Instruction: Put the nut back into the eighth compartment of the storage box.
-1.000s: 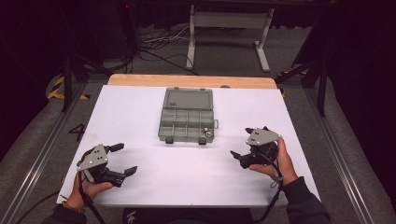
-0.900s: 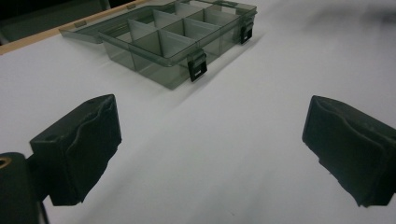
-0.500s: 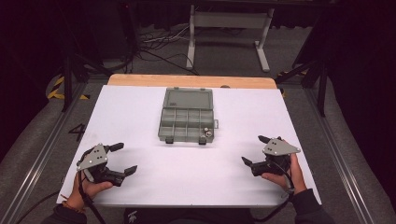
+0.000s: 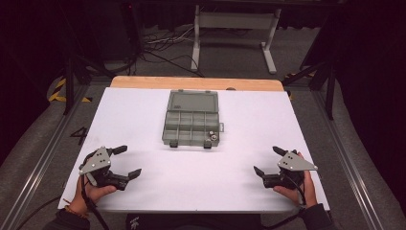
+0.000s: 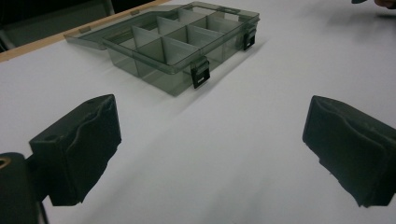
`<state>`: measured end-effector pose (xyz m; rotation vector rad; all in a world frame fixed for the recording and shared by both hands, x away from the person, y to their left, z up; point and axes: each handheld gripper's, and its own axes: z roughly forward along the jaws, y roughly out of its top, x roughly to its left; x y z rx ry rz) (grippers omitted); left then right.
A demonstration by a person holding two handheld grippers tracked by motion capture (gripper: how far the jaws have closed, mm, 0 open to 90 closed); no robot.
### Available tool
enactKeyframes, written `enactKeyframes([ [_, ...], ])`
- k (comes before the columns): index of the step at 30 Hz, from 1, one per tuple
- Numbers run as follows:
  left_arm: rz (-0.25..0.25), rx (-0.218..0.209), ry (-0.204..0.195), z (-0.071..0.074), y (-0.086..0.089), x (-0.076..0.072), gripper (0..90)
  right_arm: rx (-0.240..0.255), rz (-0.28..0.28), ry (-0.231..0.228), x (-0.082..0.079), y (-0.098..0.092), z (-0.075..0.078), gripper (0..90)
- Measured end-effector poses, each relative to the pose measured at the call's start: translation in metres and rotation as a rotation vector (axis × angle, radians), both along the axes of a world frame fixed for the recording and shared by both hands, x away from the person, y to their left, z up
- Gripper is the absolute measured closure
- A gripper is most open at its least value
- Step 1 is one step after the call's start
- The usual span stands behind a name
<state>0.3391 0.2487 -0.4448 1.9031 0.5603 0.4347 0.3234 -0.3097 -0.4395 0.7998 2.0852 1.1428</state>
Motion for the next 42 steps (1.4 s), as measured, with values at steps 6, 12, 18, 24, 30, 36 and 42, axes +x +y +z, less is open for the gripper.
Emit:
enactKeyframes([
  [6, 0.000, 0.002, -0.001, -0.0003, 0.0000, 0.0003, 4.9, -0.006, -0.007, -0.028, -0.0038, 0.0014, 0.0014, 6.0],
  [12, 0.007, -0.001, -0.001, -0.0007, 0.0017, 0.0012, 4.8, -0.005, -0.008, -0.055, -0.0045, 0.0039, 0.0036, 5.5],
  [18, 0.019, 0.004, -0.009, -0.0011, 0.0013, 0.0019, 4.7, -0.005, -0.002, -0.061, -0.0040, 0.0058, 0.0032, 5.3],
  [24, 0.020, 0.007, -0.003, -0.0019, 0.0010, 0.0031, 4.7, 0.002, -0.006, -0.061, -0.0033, 0.0060, 0.0028, 5.6],
  [30, 0.016, 0.016, -0.001, -0.0018, 0.0002, 0.0049, 4.7, 0.003, -0.006, -0.061, -0.0029, 0.0076, 0.0019, 5.9],
  [36, 0.010, 0.018, 0.001, -0.0020, -0.0013, 0.0060, 4.8, 0.001, -0.015, -0.065, -0.0035, 0.0077, 0.0015, 6.2],
  [42, 0.016, 0.013, 0.001, -0.0020, -0.0019, 0.0060, 4.8, 0.004, -0.018, -0.065, -0.0038, 0.0072, 0.0010, 6.5],
])
